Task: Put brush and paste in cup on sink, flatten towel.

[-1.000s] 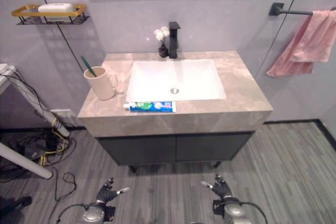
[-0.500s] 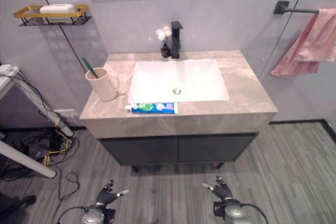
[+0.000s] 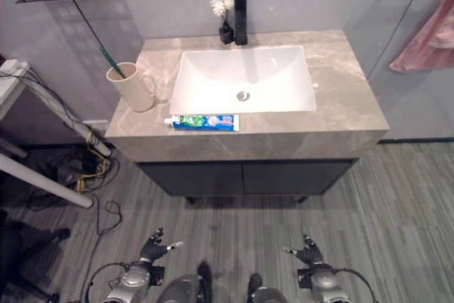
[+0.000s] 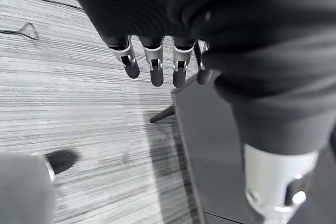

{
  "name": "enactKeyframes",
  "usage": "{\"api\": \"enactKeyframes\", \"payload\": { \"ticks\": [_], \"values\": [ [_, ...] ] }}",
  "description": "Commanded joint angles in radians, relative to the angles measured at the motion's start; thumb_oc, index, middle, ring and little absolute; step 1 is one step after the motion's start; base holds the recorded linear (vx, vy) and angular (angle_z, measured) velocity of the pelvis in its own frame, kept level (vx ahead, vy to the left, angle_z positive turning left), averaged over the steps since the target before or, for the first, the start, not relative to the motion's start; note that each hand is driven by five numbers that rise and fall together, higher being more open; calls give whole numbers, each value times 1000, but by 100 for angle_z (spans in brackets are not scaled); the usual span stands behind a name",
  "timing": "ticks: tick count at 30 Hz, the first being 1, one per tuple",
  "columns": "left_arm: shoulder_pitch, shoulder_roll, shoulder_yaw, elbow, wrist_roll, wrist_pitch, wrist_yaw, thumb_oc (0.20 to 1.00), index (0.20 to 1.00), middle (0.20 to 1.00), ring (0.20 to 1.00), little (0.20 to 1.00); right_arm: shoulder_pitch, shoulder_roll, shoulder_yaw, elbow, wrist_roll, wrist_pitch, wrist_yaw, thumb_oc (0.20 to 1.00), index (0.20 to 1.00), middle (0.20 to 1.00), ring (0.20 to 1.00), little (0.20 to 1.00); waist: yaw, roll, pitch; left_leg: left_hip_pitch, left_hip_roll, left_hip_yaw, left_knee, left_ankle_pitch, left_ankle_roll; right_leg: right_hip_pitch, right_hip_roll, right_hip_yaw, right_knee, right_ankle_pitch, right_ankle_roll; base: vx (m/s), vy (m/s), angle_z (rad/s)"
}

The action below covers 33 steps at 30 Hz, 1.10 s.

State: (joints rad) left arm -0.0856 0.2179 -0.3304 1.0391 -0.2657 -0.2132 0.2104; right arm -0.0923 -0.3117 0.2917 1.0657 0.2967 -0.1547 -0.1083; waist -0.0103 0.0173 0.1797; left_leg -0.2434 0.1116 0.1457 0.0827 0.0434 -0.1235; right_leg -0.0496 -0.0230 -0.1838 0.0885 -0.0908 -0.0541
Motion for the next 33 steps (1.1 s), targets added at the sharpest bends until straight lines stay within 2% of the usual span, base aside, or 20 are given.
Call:
{"api": "enactKeyframes", "payload": {
  "ticks": [1,5,7,9,10,12,13,14,16,17,19,20,21,22,23,26,27,29,31,33],
  "values": [
    [-14,0,11,-5,0,-36,9,1000,1000,1000,1000,1000,3,-26,26,6,-47,-28,-16,1000,1000,1000,1000,1000,12,10,-19,-56,23,4,-135,208,5,87,-22,43,-35,16,114,91,35,-26],
    [7,5,22,-9,4,-38,6,1000,1000,1000,1000,1000,3,-18,46,21,-92,-23,-10,1000,1000,1000,1000,1000,28,17,-41,-35,27,-14,-165,223,10,124,-15,82,-46,-2,128,260,111,-34],
    [14,10,26,-4,12,-40,6,1000,1000,1000,1000,1000,2,-11,70,23,-131,-20,-3,1000,1000,1000,1000,1000,37,11,-61,-25,16,-29,-144,218,18,157,-33,103,-52,-16,138,345,191,-46],
    [22,25,23,-9,28,-41,7,1000,1000,1000,1000,1000,6,-6,80,14,-158,-18,1,1000,1000,1000,1000,1000,41,-4,-69,-27,-2,-31,-104,189,39,171,-61,117,-41,-22,149,364,230,-64],
    [28,43,25,-19,55,-41,8,1000,1000,1000,1000,1000,9,-1,90,1,-182,-17,9,1000,1000,1000,1000,1000,43,-16,-73,-33,-25,-24,-60,155,63,166,-86,125,-11,-18,162,352,265,-33],
    [33,63,24,-40,81,-37,7,1000,1000,1000,1000,1000,11,-2,100,-35,-200,-17,21,1000,1000,1000,1000,1000,44,-28,-75,-39,-47,-14,-32,124,83,132,-108,134,50,20,183,233,228,10],
    [35,74,25,-49,91,-33,5,1000,1000,1000,1000,1000,7,-4,106,-52,-212,-18,23,1000,1000,1000,1000,1000,45,-36,-73,-32,-62,-8,-32,111,97,104,-122,143,108,63,198,109,134,-4],
    [35,73,25,-49,91,-33,5,1000,1000,1000,1000,1000,7,-4,106,-52,-212,-18,23,1000,1000,1000,1000,1000,47,-34,-75,-35,-59,-8,-32,112,96,101,-119,144,107,65,197,95,131,-22],
    [51,89,20,-62,109,-29,-4,1000,1000,1000,1000,1000,3,-11,123,-89,-239,-18,27,1000,1000,1000,1000,1000,47,-32,-68,3,-77,-2,-59,97,122,23,-136,146,267,165,214,107,160,-22],
    [57,95,17,-68,116,-28,-10,1000,1000,1000,1000,1000,0,-18,132,-113,-249,-19,32,1000,1000,1000,1000,1000,44,-22,-59,27,-74,-1,-84,98,130,-19,-129,141,344,208,215,116,203,-13],
    [69,104,-4,-62,143,-22,-30,1000,1000,1000,1000,1000,-10,-41,170,-162,-325,-20,50,1000,1000,1000,1000,1000,33,3,-26,93,-62,4,-135,92,139,-111,-125,89,464,221,225,145,187,-15],
    [69,103,-4,-62,143,-22,-30,1000,1000,1000,1000,1000,-10,-41,170,-163,-325,-20,50,1000,1000,1000,1000,1000,32,3,-25,95,-63,4,-137,92,140,-110,-126,89,466,219,225,175,105,-9],
    [70,102,-9,-54,158,-19,-36,1000,1000,1000,1000,1000,-11,-54,182,-180,-363,-22,47,1000,1000,1000,1000,1000,27,4,-25,110,-61,2,-149,92,136,-128,-118,86,429,194,218,147,9,-12],
    [68,103,-13,-36,178,-21,-33,1000,1000,1000,1000,1000,-9,-59,186,-182,-384,-21,45,1000,1000,1000,1000,1000,25,1,-21,129,-61,5,-157,86,131,-131,-137,58,374,172,213,271,-102,-17],
    [71,98,-13,-14,188,-25,-26,1000,1000,1000,1000,1000,-4,-66,186,-192,-404,-24,39,1000,1000,1000,1000,1000,31,-7,-25,143,-40,19,-161,72,107,-134,-207,3,194,166,216,245,-168,-11],
    [61,91,-18,11,194,-30,-19,1000,1000,1000,1000,1000,-1,-70,200,-195,-438,-18,42,1000,1000,1000,1000,1000,12,-26,-23,166,-24,-20,-160,54,79,-128,-218,91,22,239,240,202,-232,-1],
    [53,92,-23,9,202,-32,-12,1000,1000,1000,1000,1000,-4,-79,208,-202,-459,-17,42,1000,1000,1000,1000,1000,8,-34,-25,178,-17,-27,-156,41,73,-129,-214,109,1,249,249,165,-217,42],
    [56,93,-20,1,199,-32,-12,1000,1000,1000,1000,1000,-1,-81,208,-202,-475,-14,37,1000,1000,1000,1000,1000,10,-39,-26,184,-14,-32,-148,42,67,-107,-212,101,-3,236,254,83,-132,42],
    [66,103,-20,-21,219,-34,-11,1000,1000,1000,1000,1000,-4,-92,230,-214,-518,-16,39,1000,1000,1000,1000,1000,18,-50,-37,190,5,-42,-156,52,52,-86,-192,81,-15,210,244,61,-223,37],
    [78,107,-9,-30,217,-34,-9,1000,1000,1000,1000,1000,-2,-107,222,-217,-497,-22,51,1000,1000,1000,1000,1000,22,-47,-50,185,33,-61,-164,70,31,-70,-161,52,-28,185,230,66,-280,10]
  ]
}}
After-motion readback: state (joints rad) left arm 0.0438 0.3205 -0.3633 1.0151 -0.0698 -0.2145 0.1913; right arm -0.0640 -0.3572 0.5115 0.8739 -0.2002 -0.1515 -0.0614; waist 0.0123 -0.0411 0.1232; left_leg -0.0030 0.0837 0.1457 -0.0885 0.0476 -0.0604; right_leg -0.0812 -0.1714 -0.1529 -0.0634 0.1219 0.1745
